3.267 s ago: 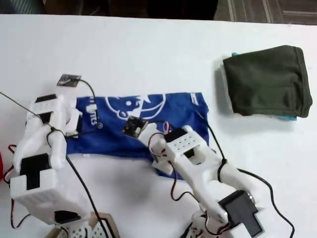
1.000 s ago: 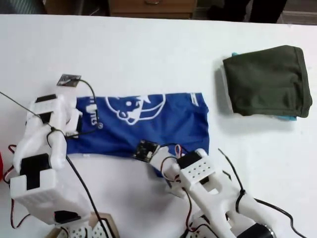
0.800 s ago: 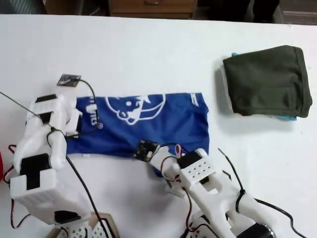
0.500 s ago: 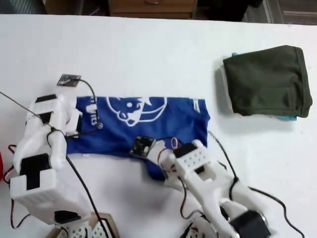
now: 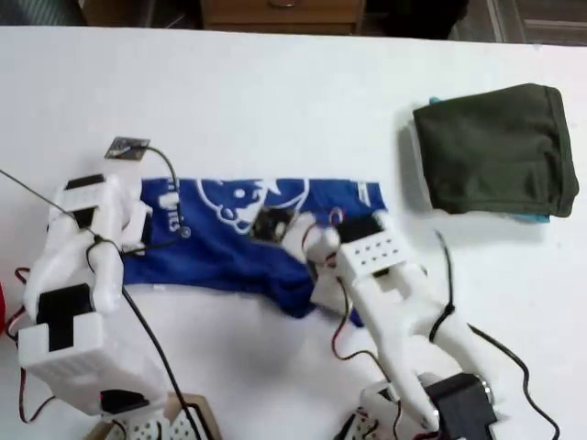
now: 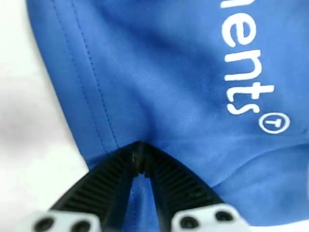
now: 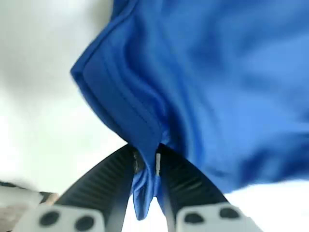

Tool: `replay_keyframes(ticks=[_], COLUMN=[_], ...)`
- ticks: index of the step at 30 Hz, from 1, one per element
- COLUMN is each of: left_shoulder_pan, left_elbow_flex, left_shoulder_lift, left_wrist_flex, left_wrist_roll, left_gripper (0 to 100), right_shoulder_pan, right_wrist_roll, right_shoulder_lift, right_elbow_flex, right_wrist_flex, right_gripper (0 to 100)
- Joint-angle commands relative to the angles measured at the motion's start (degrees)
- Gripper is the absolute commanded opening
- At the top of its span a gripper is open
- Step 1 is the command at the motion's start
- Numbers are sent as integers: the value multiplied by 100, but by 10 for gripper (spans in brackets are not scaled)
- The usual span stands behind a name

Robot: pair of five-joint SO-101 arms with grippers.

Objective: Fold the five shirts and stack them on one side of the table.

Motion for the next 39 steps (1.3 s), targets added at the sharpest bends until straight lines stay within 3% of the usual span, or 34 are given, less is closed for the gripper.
replay_keyframes(ticks=[1,17,20,23,35,39], left_shoulder_pan=[35,35,35,35,35,35], left_elbow_flex=[13,13,13,13,13,13], left_shoulder_lift=[-9,-9,-9,-9,-9,-9], left_wrist_flex=[-220,-220,-220,-220,-220,-220], left_wrist_roll=[-26,-26,-26,-26,-26,-26], left_gripper=[26,26,26,26,26,26], right_shoulder_pan=[224,426,567,760,1358,1156], right_wrist_roll=[53,246,-193,-510,-1266,-1266], right_shoulder_lift=[-22,3231,3415,3415,2519,1596], right_elbow_flex=[-967,-3842,-4009,-4220,-4615,-4202], right_wrist_flex=[198,207,180,180,514,1024], right_gripper=[18,23,111,190,175,18])
